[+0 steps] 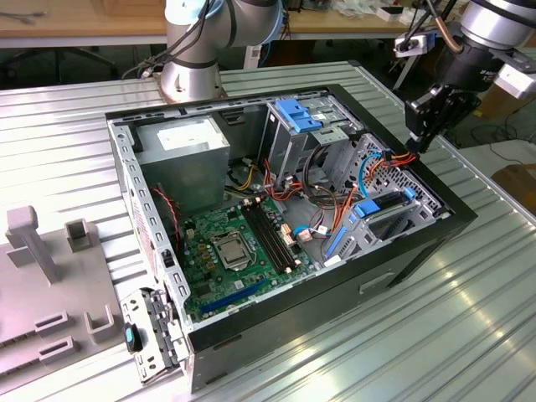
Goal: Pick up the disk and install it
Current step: 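Insert the first disk wire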
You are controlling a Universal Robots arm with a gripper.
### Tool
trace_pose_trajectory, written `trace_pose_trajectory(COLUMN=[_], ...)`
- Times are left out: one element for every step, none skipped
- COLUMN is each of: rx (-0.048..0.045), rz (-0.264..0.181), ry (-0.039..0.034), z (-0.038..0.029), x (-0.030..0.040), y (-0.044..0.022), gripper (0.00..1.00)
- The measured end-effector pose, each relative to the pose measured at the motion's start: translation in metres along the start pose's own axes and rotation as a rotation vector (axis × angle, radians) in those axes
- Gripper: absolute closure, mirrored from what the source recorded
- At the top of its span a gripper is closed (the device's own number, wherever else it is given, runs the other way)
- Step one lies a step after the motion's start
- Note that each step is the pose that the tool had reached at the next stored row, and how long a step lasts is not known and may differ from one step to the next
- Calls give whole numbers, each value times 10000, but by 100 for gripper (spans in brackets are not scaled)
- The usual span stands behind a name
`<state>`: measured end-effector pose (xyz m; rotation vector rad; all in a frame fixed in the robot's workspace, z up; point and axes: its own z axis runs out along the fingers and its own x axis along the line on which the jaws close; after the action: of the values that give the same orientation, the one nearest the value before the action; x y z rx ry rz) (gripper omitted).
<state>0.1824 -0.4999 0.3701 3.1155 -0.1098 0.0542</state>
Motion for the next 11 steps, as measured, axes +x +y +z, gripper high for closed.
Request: trace_pose_trajectory(rx=[-1,-1,0,-2,-9,-10,-8,-8,-7,-7,-6], rz=[4,6,14,68,229,388,389,389,389,389,389], ry=[0,0,-1,-2,-5,40,76,77,76,76,76], z=[0,0,0,-1,-2,4,37,44,44,45,46], x=[0,0,0,-5,-10,-25,-26,-26,-27,-27,-27], y=[0,0,0,0,1,44,60,60,59,59,59], gripper=[76,76,76,76,76,76,76,77,83,84,84])
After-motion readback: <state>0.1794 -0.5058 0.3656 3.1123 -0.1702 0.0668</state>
